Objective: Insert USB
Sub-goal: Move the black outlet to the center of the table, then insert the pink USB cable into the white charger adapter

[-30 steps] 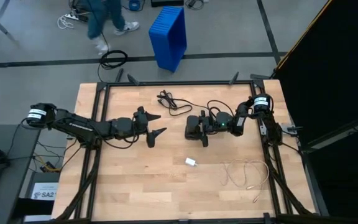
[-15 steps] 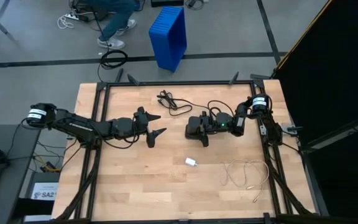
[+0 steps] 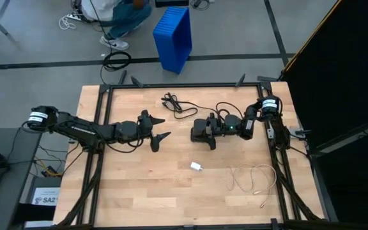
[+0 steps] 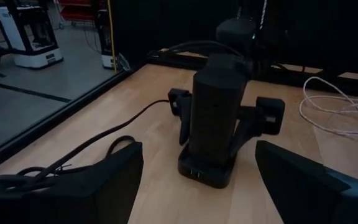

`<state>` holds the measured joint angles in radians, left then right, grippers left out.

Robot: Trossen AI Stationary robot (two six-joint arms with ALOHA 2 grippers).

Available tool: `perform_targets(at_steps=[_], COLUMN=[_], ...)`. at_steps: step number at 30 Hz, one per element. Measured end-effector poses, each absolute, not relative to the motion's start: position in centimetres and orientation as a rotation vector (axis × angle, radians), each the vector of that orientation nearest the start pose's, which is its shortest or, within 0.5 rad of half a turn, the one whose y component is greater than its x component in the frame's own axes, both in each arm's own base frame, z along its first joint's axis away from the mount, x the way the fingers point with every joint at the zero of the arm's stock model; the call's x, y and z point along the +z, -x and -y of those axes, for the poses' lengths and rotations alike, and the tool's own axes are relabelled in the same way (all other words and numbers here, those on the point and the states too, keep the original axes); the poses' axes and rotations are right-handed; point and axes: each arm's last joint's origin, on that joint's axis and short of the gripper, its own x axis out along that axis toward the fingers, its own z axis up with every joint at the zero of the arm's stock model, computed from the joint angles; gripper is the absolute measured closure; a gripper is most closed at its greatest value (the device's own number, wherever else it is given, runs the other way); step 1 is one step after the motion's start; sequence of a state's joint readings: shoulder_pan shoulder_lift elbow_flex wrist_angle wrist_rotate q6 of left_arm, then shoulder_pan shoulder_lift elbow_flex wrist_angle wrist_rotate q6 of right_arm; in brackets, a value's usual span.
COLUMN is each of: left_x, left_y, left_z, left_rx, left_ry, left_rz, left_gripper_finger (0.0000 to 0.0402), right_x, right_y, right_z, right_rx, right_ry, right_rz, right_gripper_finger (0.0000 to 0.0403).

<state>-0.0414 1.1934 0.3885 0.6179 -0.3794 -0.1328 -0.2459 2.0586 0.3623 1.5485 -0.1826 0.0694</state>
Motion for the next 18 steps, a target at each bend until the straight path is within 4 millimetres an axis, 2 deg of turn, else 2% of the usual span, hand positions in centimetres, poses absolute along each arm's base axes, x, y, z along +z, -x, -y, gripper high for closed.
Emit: perform_targets(at_steps=[11,18], left_x=[19.6,19.6], left_y=[-22.9,-22.9], left_z=[-0.1,-0.1], left_rx=[0.349,0.349], left_ry=[0.090,0.090], left_rz=[-0.164,-0.164], left_gripper_finger=[0.0108,0.0108], right_x=[11.1,13.9], right_y=[-23.4,-22.2], right_z=[5.4,3.8], right_rx=[-0.100,-0.084], right_ry=[-0.049,-0.009], right_rz=[-0.027,0.093], right_gripper_finger=[0.0087,0.0091])
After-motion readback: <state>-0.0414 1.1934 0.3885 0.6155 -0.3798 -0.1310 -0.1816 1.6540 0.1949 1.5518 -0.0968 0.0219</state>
